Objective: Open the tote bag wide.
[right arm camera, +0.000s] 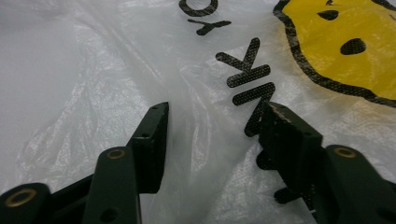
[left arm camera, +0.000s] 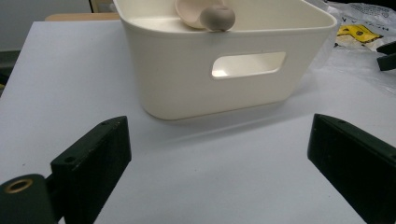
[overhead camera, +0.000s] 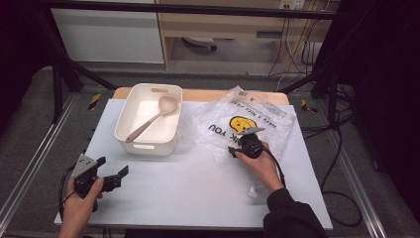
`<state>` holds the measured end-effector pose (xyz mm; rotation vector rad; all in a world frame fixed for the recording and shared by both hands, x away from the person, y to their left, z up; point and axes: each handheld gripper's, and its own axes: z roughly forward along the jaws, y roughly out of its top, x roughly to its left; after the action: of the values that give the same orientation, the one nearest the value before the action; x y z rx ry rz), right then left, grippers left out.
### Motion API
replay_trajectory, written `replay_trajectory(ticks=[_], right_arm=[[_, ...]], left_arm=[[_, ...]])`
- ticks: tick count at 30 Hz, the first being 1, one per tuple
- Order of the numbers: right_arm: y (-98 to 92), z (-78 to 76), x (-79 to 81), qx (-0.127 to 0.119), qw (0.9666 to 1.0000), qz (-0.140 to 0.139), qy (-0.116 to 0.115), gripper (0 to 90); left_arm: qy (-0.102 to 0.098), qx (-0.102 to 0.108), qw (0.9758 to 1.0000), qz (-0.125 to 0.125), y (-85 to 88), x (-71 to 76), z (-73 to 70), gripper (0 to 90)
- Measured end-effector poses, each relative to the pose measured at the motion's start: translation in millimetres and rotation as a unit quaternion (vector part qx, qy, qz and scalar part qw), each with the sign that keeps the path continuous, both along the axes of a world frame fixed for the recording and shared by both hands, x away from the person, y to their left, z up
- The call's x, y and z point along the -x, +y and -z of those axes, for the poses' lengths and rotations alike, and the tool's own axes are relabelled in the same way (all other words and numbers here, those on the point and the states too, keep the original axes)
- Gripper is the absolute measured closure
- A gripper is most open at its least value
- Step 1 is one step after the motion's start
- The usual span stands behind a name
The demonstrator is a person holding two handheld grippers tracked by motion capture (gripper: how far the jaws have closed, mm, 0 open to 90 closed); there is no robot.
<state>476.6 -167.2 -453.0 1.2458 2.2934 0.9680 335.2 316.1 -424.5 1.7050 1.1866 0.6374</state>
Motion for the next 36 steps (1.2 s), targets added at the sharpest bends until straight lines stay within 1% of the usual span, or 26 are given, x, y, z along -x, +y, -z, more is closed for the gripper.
replay_trajectory(ticks=[1,4,6,9,10,13,16,19,21,23,25,26,28,29,32,33,34,36], right_arm=[[-1.1,-0.2,-0.6,0.003,1.0,0.0,-0.002,50.4],[-4.1,-1.1,-1.9,-0.003,1.0,0.008,0.002,59.3],[-6.5,-0.6,-3.2,-0.005,0.9999,0.012,-0.001,64.9],[-9.0,-0.7,-4.6,-0.007,0.9999,0.014,-0.001,70.7],[-9.4,-0.7,-4.8,-0.009,0.9998,0.018,0.0,72.5],[-10.7,-0.8,-6.2,-0.01,0.9998,0.02,0.0,77.0],[-12.0,-1.1,-6.8,-0.02,0.9995,0.025,0.005,80.3],[-11.8,-1.5,-6.7,-0.024,0.9994,0.023,0.008,80.3],[-9.8,-1.7,-6.0,-0.023,0.9996,0.018,0.005,74.5],[-7.0,-1.9,-5.1,-0.007,0.9999,0.012,-0.004,67.9],[-3.3,-2.4,-4.6,-0.001,0.9999,0.009,-0.013,57.5],[-2.1,-2.6,-4.8,0.007,0.9998,0.004,-0.018,53.1],[-0.2,-3.5,-4.6,0.006,0.9998,0.0,-0.02,42.9],[0.5,-4.2,-4.5,0.008,0.9997,0.003,-0.021,38.0],[1.9,-6.8,-5.1,0.011,0.9994,-0.001,-0.034,23.4],[3.1,-7.7,-5.3,0.011,0.9993,0.0,-0.036,19.5],[4.3,-8.1,-6.0,0.016,0.9991,-0.002,-0.04,15.5],[6.8,-8.9,-7.4,0.017,0.9989,-0.01,-0.042,12.7]], left_arm=[[0.001,0.0,1.0,0.0,-0.1,-0.1,0.3,5.8],[0.002,-0.002,1.0,-0.001,-0.3,-0.6,0.8,5.8],[0.002,-0.002,1.0,-0.002,-0.5,-0.8,0.9,5.9],[0.004,-0.002,1.0,-0.002,-0.5,-1.0,1.2,5.9],[0.004,-0.003,1.0,-0.002,-0.4,-0.9,1.3,5.9],[0.002,-0.003,1.0,-0.002,-0.6,-0.7,1.0,5.9],[0.002,-0.003,1.0,-0.001,-0.8,-1.0,1.0,5.9],[0.003,-0.003,1.0,0.0,-0.8,-1.1,1.1,5.9],[0.004,-0.002,1.0,0.001,-1.1,-1.3,1.5,5.9],[0.004,-0.003,1.0,0.003,-1.3,-1.3,1.6,5.9],[0.003,-0.002,1.0,0.003,-1.3,-1.0,1.2,5.9],[0.003,-0.002,1.0,0.002,-1.2,-0.8,1.0,5.9],[0.003,-0.002,1.0,0.001,-0.8,-0.9,1.0,5.9],[0.003,-0.003,1.0,0.002,-0.7,-1.2,1.1,5.9],[0.003,-0.003,1.0,0.004,-0.7,-1.6,1.0,6.0],[0.003,-0.003,1.0,0.004,-0.7,-1.5,0.9,6.0],[0.003,-0.003,1.0,0.004,-0.5,-1.4,0.7,6.0],[0.003,-0.002,1.0,0.004,-0.7,-1.2,0.6,5.9]])
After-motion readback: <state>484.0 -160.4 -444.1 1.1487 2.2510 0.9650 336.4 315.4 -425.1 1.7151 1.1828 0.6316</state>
